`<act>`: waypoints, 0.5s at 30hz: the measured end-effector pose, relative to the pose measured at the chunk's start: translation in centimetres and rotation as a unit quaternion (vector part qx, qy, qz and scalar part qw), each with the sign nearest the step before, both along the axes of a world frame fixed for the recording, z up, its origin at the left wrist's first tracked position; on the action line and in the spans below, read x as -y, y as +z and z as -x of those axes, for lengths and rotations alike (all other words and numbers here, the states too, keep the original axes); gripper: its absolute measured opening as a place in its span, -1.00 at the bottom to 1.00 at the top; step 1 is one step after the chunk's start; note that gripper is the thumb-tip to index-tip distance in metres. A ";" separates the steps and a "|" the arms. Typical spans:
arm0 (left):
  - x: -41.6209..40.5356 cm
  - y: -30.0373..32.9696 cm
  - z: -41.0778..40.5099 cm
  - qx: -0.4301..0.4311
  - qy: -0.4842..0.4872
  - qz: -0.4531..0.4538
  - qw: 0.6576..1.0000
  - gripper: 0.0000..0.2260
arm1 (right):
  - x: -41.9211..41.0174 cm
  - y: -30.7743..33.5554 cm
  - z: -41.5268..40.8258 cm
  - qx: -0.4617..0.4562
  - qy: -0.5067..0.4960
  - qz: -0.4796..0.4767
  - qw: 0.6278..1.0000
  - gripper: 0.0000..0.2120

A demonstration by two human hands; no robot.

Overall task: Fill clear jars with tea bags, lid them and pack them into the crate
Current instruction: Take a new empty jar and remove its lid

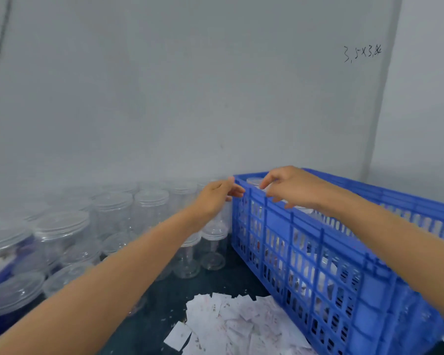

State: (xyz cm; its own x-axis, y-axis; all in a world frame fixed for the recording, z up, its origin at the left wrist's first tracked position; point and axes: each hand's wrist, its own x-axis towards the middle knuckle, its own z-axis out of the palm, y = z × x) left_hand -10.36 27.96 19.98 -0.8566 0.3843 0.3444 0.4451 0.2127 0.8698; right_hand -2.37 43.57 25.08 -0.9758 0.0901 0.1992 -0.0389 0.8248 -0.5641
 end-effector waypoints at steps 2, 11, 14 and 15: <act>3.2 -0.4 -0.7 0.019 0.019 0.006 1.000 -0.67 | 2.8 -0.9 -0.1 0.029 0.042 0.073 0.996 -0.83; 18.4 -3.6 -2.2 0.037 0.197 0.061 0.978 -0.79 | 13.4 -7.8 4.3 0.170 0.106 0.274 0.941 -0.82; 21.3 -5.7 -2.3 0.003 0.225 0.130 0.966 -0.78 | 16.5 -10.2 6.3 0.184 0.099 0.310 0.927 -0.80; 21.8 -6.6 -2.3 -0.001 0.218 0.161 0.963 -0.78 | 17.5 -11.1 7.0 0.185 0.096 0.322 0.923 -0.78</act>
